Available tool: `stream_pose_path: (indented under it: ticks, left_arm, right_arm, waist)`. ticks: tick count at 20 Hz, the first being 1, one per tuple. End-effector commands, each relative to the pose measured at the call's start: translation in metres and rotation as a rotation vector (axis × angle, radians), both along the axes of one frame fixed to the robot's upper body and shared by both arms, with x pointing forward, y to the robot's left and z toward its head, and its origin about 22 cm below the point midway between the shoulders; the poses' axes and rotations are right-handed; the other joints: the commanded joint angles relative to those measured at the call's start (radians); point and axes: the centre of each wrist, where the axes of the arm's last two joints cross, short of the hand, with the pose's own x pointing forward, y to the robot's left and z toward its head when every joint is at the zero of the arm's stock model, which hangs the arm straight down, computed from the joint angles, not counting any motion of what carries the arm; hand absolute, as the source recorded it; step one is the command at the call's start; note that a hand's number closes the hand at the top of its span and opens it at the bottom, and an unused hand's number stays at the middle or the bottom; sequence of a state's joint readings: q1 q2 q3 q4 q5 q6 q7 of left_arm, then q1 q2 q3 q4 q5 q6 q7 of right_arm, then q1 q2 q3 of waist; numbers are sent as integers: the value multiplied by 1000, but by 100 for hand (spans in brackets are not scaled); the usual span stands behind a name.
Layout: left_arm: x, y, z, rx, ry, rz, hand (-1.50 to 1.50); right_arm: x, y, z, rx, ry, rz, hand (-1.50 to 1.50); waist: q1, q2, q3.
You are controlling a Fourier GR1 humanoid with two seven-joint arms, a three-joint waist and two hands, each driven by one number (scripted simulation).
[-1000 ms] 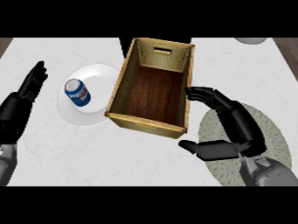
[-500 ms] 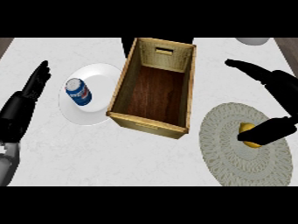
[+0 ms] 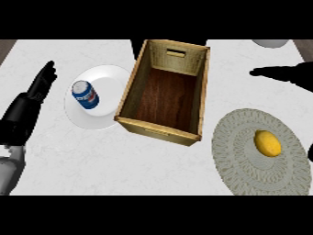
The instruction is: Pick the lemon from the placemat and place it in the basket
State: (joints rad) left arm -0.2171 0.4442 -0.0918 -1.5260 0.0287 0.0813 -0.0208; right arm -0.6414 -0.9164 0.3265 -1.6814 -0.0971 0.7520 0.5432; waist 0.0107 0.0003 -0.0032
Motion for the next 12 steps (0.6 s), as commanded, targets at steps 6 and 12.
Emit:
stream_pose_path:
  ticks: [6,12]
  left_arm:
    - [-4,6,-10,2,6,7,0]
    - [4,17,-4,-20,25,10,0]
  right_arm:
    - [12,-5,-22,-105,119,6,-150]
    - [12,-9,-47,-128,135,32,-150]
  waist:
    - [-8,0,3]
    - [-11,0,3]
